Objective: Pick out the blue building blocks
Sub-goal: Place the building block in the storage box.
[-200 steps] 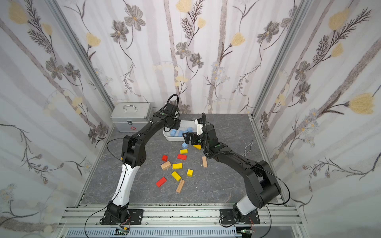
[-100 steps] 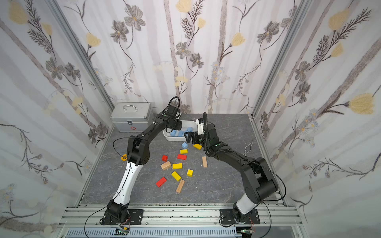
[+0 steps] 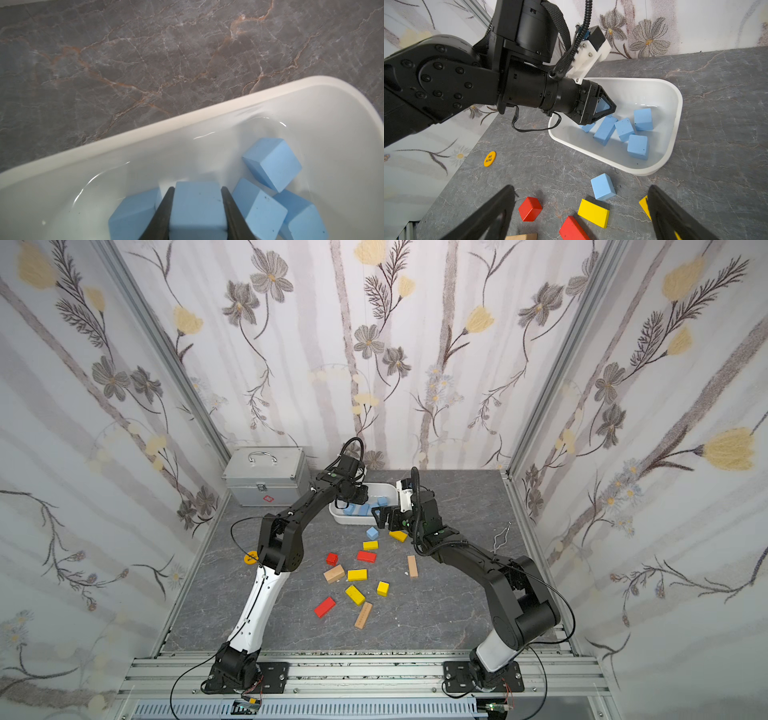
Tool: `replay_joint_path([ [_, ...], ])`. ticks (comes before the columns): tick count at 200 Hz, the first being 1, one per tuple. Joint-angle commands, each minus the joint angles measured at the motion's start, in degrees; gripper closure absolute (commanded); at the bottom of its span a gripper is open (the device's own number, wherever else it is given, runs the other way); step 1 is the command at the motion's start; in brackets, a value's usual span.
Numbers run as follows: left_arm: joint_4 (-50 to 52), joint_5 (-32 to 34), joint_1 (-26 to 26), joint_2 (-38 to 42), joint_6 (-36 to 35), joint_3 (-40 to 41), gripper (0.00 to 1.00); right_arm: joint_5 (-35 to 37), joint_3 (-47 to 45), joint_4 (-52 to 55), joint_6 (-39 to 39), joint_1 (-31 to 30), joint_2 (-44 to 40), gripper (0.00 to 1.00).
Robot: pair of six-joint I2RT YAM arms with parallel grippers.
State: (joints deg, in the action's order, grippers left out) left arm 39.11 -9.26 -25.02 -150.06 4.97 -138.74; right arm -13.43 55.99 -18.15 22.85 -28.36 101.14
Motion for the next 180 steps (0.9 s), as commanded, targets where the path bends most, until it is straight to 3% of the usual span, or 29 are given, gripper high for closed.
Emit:
replay_joint_path([
  [1, -0.84, -0.34, 0.14, -0.46, -0.29, -0.48, 0.9, -0.73, -0.18, -2.69, -0.48, 0.09, -0.24, 0.0],
  [35, -0.79, -0.15, 0.23, -0.91, -0.31, -0.48, 0.85, -0.81, -0.26, -2.83, -0.35, 0.17, -0.21, 0.0],
  [93, -1.47, 0.51, 0.48, -1.01, 0.21, -0.56, 0.54, -0.91, -0.69, -3.46, -0.09, 0.12, -0.24, 0.0],
  [137, -1.91, 0.11, 0.6, -0.55, 0.66, -0.66, 0.43, -1.41, -0.7, -3.56, -0.35, 0.15, -0.16, 0.0],
  [180, -2.34, -0.06, 0.59, 0.37, 0.92, -0.66, 0.4, -1.43, -0.88, -3.82, -0.42, 0.15, -0.32, 0.0],
])
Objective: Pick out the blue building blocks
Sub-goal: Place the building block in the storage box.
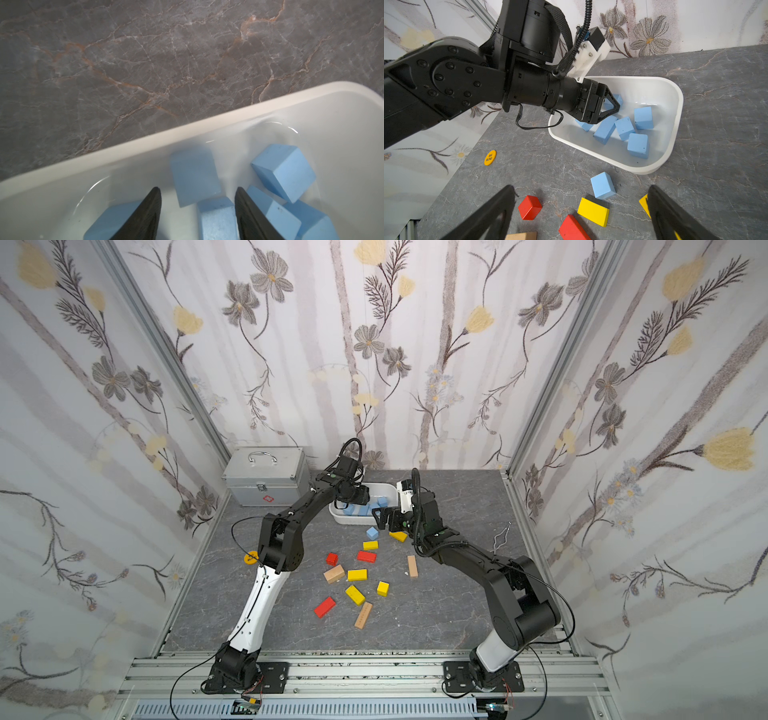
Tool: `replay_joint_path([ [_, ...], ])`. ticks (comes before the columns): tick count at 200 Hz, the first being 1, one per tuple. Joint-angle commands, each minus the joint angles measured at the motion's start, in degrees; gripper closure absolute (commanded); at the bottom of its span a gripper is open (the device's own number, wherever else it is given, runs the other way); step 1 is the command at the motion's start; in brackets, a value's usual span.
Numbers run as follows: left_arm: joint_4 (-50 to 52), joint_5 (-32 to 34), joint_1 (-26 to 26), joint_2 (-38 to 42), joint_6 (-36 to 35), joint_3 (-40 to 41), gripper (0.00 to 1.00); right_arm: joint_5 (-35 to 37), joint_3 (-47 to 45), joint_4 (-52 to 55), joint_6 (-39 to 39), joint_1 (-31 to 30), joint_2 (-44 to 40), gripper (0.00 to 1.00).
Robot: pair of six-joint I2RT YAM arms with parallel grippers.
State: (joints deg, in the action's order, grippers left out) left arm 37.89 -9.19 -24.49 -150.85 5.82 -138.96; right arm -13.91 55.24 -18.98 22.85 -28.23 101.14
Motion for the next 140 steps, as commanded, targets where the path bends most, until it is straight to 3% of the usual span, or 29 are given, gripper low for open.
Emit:
replay_joint_path([
  [1, -1.14, -0.13, 0.07, 1.2, 0.02, -0.44, 0.4, -0.94, -0.14, -2.99, -0.39, 0.02, -0.37, 0.0],
  [61, -1.13, -1.27, 0.06, 3.19, 0.97, -0.35, 0.4, -0.95, -0.66, -2.46, -0.62, -0.07, -1.89, 0.0],
  [140, -1.62, -4.47, 0.06, 3.52, 3.58, 0.13, 0.47, -0.85, -1.54, -2.63, -0.68, -0.16, -2.68, 0.0],
])
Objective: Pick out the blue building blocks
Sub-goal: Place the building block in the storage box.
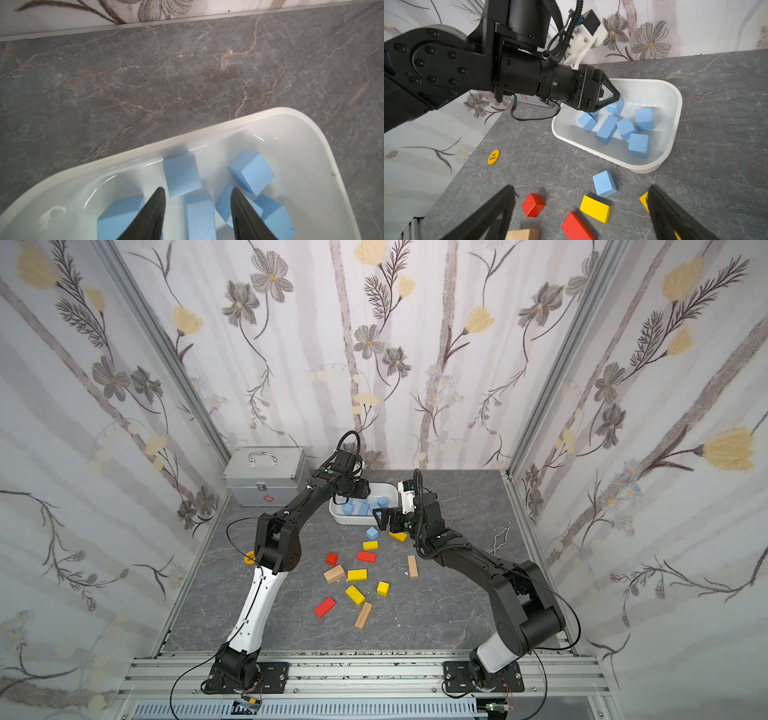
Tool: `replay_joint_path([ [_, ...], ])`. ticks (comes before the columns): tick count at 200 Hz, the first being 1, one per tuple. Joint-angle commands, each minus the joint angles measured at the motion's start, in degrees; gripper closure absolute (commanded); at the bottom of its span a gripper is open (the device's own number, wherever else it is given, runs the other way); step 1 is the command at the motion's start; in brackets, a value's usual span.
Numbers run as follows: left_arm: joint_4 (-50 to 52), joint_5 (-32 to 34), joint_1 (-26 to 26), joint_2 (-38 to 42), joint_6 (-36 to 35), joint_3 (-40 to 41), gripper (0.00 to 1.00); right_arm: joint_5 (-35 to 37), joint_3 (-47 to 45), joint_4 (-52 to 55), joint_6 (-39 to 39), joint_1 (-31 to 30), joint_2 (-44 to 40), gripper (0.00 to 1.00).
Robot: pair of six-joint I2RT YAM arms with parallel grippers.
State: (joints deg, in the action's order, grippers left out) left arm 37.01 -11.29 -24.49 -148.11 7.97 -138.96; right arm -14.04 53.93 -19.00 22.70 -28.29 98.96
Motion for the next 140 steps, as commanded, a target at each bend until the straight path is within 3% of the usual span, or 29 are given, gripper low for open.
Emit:
replay_joint_path([
  [1, -0.73, -2.44, 0.06, 0.84, 1.48, 0.19, 0.47, -0.67, -0.23, -2.61, -0.54, -0.14, -0.42, 0.0],
  [69, -9.68, -3.34, -0.21, 14.2, 2.23, 18.27, 0.43, 2.37, -1.98, 0.05, -2.54, -2.99, -4.8, 0.0],
  [140, -11.62, -0.13, -3.07, 28.41, -0.09, 34.44, 0.4, 6.44, -6.47, 3.16, -2.93, -7.48, -13.41, 0.0],
])
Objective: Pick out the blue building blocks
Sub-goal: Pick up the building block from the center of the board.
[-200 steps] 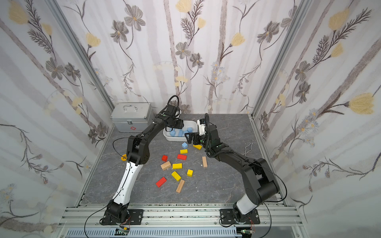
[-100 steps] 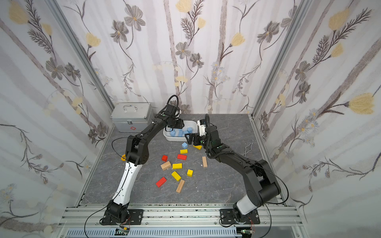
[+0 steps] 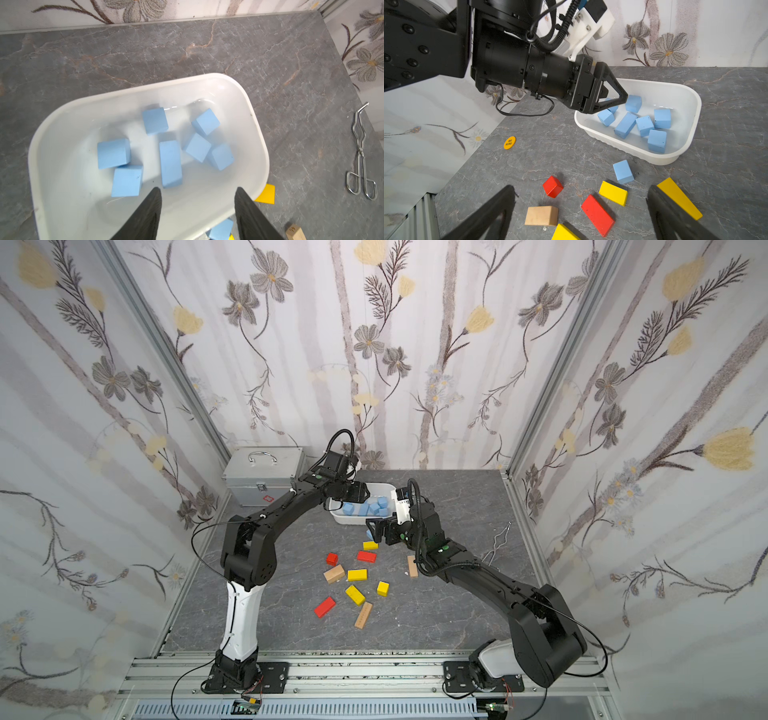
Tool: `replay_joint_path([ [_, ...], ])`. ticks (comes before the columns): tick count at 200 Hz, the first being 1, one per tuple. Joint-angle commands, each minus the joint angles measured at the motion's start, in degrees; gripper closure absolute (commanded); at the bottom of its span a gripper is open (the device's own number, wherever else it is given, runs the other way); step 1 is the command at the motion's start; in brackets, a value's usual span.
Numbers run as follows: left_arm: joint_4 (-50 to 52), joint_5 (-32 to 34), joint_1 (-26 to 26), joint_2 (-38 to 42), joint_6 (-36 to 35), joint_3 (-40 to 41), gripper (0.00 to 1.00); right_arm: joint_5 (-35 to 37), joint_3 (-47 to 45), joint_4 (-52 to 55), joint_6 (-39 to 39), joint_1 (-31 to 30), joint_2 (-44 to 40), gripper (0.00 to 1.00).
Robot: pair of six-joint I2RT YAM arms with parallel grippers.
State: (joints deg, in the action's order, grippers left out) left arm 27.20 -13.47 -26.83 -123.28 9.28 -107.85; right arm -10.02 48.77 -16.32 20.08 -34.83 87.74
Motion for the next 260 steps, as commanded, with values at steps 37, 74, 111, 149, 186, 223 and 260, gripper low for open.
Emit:
replay_joint_path([
  [37, -0.35, 7.77, -3.12, 10.15, -3.64, 10.19, 0.36, 3.86, -5.36, 1.5, 1.98, -2.37, -6.91, 0.0],
  [74, 2.3, 10.38, -5.4, 14.81, -5.18, 14.75, 0.35, 5.22, -11.04, 2.68, 3.63, -2.96, -11.29, 0.0],
  [111, 3.09, 12.72, -7.78, 18.26, -7.35, 19.85, 0.34, 5.45, -14.81, 4.92, 3.63, -3.14, -14.86, 0.0],
  [149, 4.79, 12.13, -8.55, 20.1, -9.12, 22.68, 0.34, 4.68, -18.47, 5.78, 3.9, -3.16, -17.28, 0.0],
  [186, 4.36, 11.37, -8.68, 21.29, -9.28, 26.28, 0.33, 5.27, -21.54, 5.27, 4.92, -3.17, -18.75, 0.0],
  [223, 2.85, 11.61, -8.82, 18.92, -10.18, 26.38, 0.32, 5.02, -23.27, 3.95, 5.06, -3.05, -18.32, 0.0],
  [260, 2.99, 12.07, -8.88, 14.81, -12.18, 24.97, 0.32, 2.99, -23.99, 1.88, 5.75, -2.22, -16.7, 0.0],
])
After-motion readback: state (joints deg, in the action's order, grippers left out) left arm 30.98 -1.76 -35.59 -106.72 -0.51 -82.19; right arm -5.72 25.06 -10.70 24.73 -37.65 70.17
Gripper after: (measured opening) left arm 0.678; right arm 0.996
